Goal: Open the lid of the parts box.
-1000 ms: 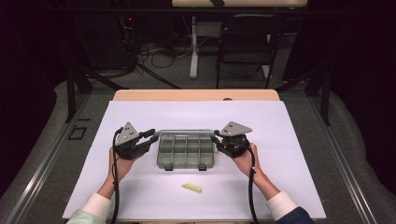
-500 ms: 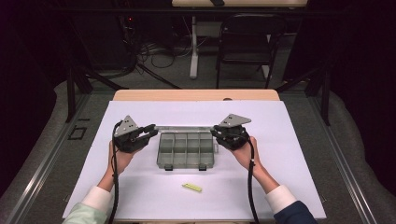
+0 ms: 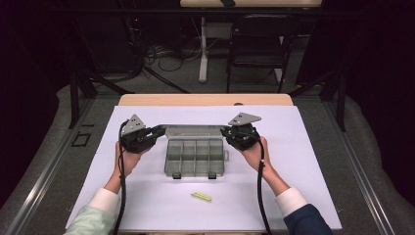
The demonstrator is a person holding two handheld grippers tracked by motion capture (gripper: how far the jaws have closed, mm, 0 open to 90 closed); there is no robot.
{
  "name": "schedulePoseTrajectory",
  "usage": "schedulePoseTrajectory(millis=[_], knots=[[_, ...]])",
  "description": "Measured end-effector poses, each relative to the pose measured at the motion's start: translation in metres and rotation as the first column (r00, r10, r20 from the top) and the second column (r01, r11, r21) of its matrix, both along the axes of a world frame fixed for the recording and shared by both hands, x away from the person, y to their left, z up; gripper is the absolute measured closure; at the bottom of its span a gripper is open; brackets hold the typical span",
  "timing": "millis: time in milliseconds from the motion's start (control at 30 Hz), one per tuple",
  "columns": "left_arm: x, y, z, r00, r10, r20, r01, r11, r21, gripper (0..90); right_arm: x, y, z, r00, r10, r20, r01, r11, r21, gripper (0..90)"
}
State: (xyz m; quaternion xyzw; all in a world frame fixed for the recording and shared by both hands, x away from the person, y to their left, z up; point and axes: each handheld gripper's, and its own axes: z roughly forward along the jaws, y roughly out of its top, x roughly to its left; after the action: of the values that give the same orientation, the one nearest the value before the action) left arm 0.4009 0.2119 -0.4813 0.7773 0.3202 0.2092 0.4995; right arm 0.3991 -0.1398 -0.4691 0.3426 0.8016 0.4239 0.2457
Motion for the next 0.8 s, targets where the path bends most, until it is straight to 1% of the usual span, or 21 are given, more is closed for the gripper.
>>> schedulePoseTrajectory(millis=[100, 300, 367, 467, 533, 667, 800], knots=[[0.003, -0.001, -0.001, 0.9999, 0.013, 0.000, -0.013, 0.9999, 0.001, 79.6, 0.003, 0.001, 0.000, 1.0000, -0.006, 0.000, 0.006, 1.0000, -0.004, 79.6], [0.008, -0.002, -0.002, 0.9998, 0.020, -0.007, -0.020, 0.9998, 0.003, 80.3, 0.010, 0.001, -0.002, 0.9998, -0.020, -0.008, 0.021, 0.9998, 0.002, 80.4], [0.010, -0.002, -0.003, 0.9996, 0.025, -0.010, -0.025, 0.9997, -0.003, 80.4, 0.012, 0.002, -0.003, 0.9996, -0.027, -0.008, 0.027, 0.9996, 0.002, 80.5], [0.013, -0.003, -0.004, 0.9995, 0.027, -0.015, -0.027, 0.9996, 0.006, 80.5, 0.014, 0.003, -0.005, 0.9994, -0.034, -0.011, 0.034, 0.9994, -0.001, 80.7], [0.016, -0.004, -0.007, 0.9991, 0.035, -0.023, -0.035, 0.9993, 0.013, 80.5, 0.016, 0.003, -0.006, 0.9991, -0.039, -0.015, 0.039, 0.9992, -0.004, 80.9], [0.020, -0.005, -0.012, 0.9982, 0.048, -0.038, -0.048, 0.9989, 0.000, 80.6, 0.018, 0.004, -0.007, 0.9985, -0.052, -0.015, 0.052, 0.9986, -0.004, 81.6], [0.026, -0.006, -0.018, 0.9968, 0.058, -0.054, -0.059, 0.9983, 0.000, 80.6, 0.021, 0.005, -0.009, 0.9978, -0.064, -0.018, 0.064, 0.9980, -0.003, 81.6]])
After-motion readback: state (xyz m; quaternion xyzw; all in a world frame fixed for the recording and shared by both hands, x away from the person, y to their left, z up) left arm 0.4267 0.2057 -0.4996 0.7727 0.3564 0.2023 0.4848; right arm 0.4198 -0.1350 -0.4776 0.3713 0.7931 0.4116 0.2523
